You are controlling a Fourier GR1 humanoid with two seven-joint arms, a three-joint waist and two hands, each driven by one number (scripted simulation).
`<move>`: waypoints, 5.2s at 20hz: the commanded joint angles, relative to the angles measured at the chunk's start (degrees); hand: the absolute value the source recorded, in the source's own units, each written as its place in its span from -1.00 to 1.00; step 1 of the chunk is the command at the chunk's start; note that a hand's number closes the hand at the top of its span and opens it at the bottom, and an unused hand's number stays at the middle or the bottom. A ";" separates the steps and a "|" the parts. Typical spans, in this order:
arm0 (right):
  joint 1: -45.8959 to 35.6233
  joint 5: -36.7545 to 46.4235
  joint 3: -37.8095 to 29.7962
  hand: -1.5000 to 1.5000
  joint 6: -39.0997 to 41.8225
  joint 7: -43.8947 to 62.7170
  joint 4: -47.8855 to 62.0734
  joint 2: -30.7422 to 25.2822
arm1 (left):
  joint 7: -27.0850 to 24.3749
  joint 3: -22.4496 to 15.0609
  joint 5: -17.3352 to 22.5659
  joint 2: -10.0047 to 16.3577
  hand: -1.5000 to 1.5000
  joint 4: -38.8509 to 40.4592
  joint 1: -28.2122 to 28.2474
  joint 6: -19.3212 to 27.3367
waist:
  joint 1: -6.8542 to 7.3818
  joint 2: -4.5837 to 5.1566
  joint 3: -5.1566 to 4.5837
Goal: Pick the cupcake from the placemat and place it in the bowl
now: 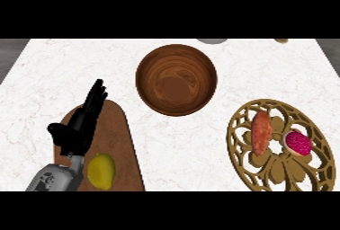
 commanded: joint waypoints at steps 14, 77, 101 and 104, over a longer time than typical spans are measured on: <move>-8.45 11.90 7.80 -1.00 11.45 14.65 8.98 -0.51 | 0.98 4.00 -1.37 -0.79 0.00 1.64 -1.39 -5.34 | 0.33 0.13 0.07; -7.59 47.78 8.45 1.00 17.34 -13.85 23.04 21.35 | 1.76 10.24 -13.61 -11.65 0.00 -2.01 3.21 -10.24 | -0.04 -0.02 0.05; -25.62 3.35 21.43 1.00 30.48 -8.82 -15.42 10.00 | 5.30 13.25 -10.73 -9.34 0.00 -2.58 0.75 -12.48 | 0.16 -0.08 -0.02; -32.09 -5.64 18.24 1.00 28.55 1.27 -15.66 7.92 | 5.23 11.00 -13.73 -10.76 0.00 -2.89 0.96 -10.68 | 0.39 0.01 -0.03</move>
